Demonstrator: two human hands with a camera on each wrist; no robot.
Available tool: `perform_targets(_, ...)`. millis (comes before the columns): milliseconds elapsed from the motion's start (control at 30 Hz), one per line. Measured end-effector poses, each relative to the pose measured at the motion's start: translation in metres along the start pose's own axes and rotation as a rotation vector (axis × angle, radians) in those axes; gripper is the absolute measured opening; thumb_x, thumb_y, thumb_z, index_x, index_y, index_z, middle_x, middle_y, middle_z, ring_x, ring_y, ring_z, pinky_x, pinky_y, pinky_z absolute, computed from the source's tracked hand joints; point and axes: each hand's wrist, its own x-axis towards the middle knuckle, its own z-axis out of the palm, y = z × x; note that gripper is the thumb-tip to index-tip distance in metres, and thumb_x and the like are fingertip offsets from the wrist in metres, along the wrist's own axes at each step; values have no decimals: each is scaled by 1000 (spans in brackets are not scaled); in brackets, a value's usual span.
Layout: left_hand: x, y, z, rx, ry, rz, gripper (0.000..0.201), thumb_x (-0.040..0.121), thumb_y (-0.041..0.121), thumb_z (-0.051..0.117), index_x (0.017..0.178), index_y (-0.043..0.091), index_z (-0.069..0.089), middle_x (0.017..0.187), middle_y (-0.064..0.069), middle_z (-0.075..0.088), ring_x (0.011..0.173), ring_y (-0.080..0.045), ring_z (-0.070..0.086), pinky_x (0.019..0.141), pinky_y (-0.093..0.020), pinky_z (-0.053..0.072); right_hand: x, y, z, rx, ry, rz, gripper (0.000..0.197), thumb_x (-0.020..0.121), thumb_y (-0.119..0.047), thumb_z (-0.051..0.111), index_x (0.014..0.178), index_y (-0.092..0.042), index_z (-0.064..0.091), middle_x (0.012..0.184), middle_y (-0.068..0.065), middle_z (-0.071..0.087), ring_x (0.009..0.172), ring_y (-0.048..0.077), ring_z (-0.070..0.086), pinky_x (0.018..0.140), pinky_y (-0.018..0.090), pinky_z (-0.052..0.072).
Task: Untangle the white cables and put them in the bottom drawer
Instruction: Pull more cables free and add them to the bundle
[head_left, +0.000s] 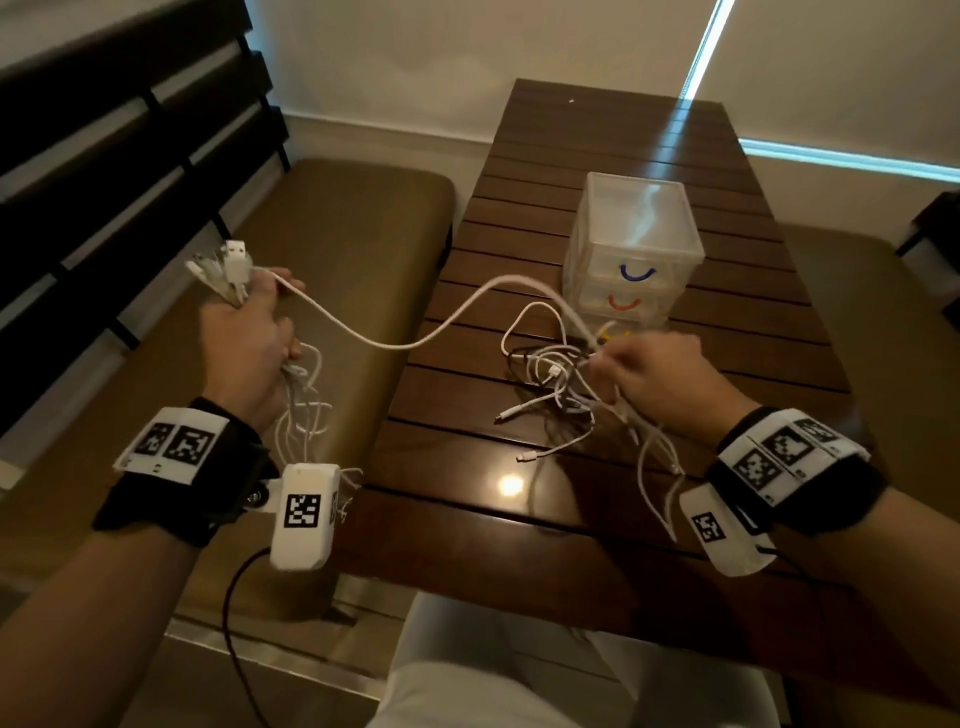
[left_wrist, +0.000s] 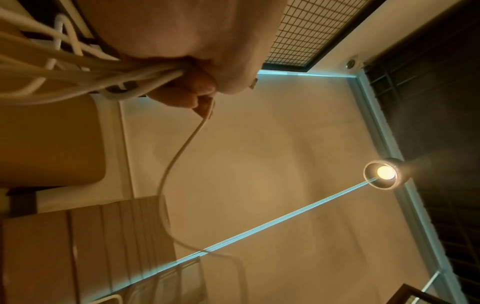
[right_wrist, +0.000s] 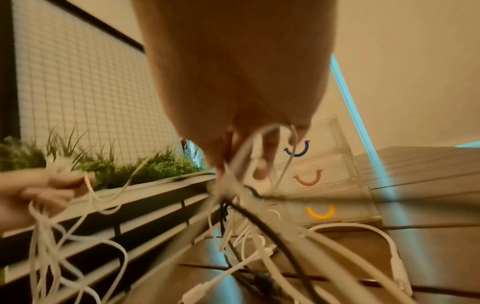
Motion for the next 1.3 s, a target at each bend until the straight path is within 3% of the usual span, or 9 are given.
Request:
perform_targets(100,-2,-14,-5,168,-43,-37,29,104,25,42,84,18,61,72,8,67,34,-3,31,34,-16,30,0,1,-16,232,345,-77,25,100,-31,52,85,-22,72,66,-11,69,66,2,66,78,33,54)
perform_targets(233,-13,-25,-2,415,-210,-68,29,103,30,43,89,19,66,86,2,71,38,-3,35,36,-18,32,2,-7,-27,535,179,20,25,101,-26,52,83,-19,67,70,3,73,59,20,71,65,41,60)
perform_targets(400,-37,-19,25,570,-451,24,30,103,22,44,87,17,69,80,-5,72,38,-2,40,40,-21,30,1,-26,-28,346,183,-116,24,101,-27,52,88,-17,70,70,-4,71,63,7,68,70,38,59)
perform_targets(533,-55,-11,35,533,-548,157,30,103,11,42,94,15,70,64,15,66,41,-3,44,42,-24,40,1,-50,-13,352,57,-201,21,98,-32,55,90,-20,71,72,-6,61,64,7,59,64,29,53)
perform_targets(767,-52,-7,24,387,-393,205,34,91,-4,43,84,21,65,75,1,68,46,-6,46,43,-22,37,29,-101,19,122,-41,-317,29,98,-29,56,69,-32,60,64,-11,56,66,14,55,61,28,41)
perform_targets(833,-48,-7,13,353,-373,170,30,97,3,42,83,18,64,69,-4,65,44,-16,41,42,-25,34,41,-116,26,105,-79,-339,22,99,-22,52,111,-25,69,93,0,70,90,25,64,79,38,50)
perform_targets(900,-45,-8,3,346,-358,129,31,103,15,41,83,13,64,65,-6,64,43,-22,39,43,-28,34,51,-127,33,112,-207,-322,56,97,-12,48,150,-24,36,122,10,66,109,29,61,93,43,49)
perform_targets(1000,-42,-11,-8,327,-339,54,35,105,20,38,97,-8,58,63,-3,63,40,-12,48,44,-33,38,63,-124,48,75,-329,-191,71,99,-17,45,157,-16,4,140,16,54,121,33,55,101,45,45)
perform_targets(1300,-42,-10,-18,326,-267,37,54,105,26,40,57,28,65,66,-18,47,44,-12,34,44,-28,24,44,-86,60,-23,-380,-126,47,96,-19,51,143,-18,45,133,7,61,121,26,56,98,33,46)
